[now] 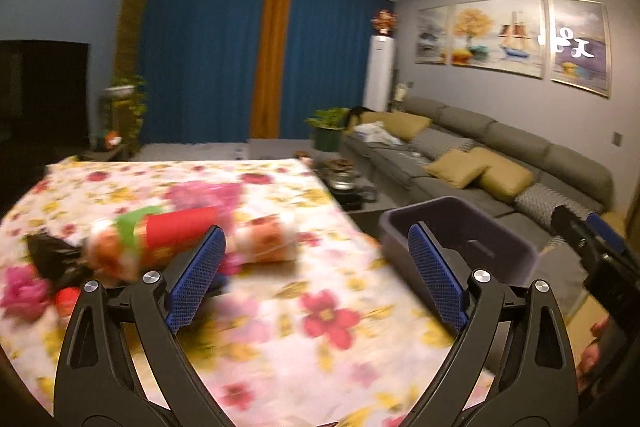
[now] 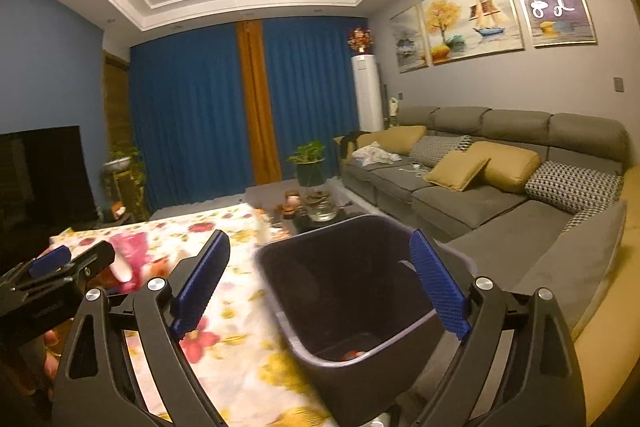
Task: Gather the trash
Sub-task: 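Move both grippers back from the bin toward the table, then grasp the black plastic bag with the right gripper while the left grasps a red cup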
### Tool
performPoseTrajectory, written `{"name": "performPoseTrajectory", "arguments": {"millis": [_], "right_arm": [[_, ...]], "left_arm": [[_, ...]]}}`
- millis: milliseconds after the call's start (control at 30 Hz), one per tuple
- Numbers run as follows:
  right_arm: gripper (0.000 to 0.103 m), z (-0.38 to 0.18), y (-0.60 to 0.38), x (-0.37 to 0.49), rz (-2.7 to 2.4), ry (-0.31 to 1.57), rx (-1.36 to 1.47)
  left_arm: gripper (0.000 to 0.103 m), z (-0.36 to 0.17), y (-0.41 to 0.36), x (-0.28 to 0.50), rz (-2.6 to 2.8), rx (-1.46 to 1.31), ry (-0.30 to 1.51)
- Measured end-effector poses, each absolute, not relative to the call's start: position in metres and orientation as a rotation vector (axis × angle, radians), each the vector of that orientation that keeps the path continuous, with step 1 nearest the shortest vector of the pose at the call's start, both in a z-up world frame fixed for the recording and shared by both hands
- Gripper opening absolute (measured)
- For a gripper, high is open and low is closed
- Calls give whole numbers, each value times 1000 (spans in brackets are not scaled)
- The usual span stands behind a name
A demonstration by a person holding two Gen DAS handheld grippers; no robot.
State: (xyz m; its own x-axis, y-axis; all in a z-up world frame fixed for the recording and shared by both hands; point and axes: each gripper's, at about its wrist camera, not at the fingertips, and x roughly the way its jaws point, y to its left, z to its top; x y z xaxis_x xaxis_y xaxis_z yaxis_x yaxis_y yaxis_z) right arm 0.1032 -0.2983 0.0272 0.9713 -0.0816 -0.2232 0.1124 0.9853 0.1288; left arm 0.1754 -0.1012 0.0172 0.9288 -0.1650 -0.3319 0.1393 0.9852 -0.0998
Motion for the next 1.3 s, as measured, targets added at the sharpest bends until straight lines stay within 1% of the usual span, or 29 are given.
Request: {"name": "performPoseTrajectory", "arguments": {"millis": [300, 433, 700, 900, 933, 1067, 1133, 1200, 1300], "right_arm": [[88, 24, -221, 111, 77, 272, 97], [88, 16, -181, 120, 145, 296, 80], [88, -6, -116, 148, 226, 365, 27], [88, -19, -89, 165, 228, 396, 8], [85, -21, -85, 169, 225, 403, 1], [81, -29, -77, 186, 221, 453, -1], [77, -35, -73, 195, 219, 491, 2], [76, -40, -72, 202, 220, 520, 8], [66, -48, -69, 213, 225, 578, 9]], "left_arm": [[91, 14, -13, 137, 42, -103, 309], [91, 8, 19, 128, 103, -110, 321], [91, 1, 70, 117, 201, -127, 318], [91, -4, 100, 114, 249, -145, 322], [91, -5, 105, 114, 255, -152, 322], [91, -6, 120, 111, 273, -174, 314], [91, -5, 128, 111, 287, -176, 309], [91, -5, 136, 111, 301, -176, 304], [91, -5, 147, 110, 319, -183, 297]]}}
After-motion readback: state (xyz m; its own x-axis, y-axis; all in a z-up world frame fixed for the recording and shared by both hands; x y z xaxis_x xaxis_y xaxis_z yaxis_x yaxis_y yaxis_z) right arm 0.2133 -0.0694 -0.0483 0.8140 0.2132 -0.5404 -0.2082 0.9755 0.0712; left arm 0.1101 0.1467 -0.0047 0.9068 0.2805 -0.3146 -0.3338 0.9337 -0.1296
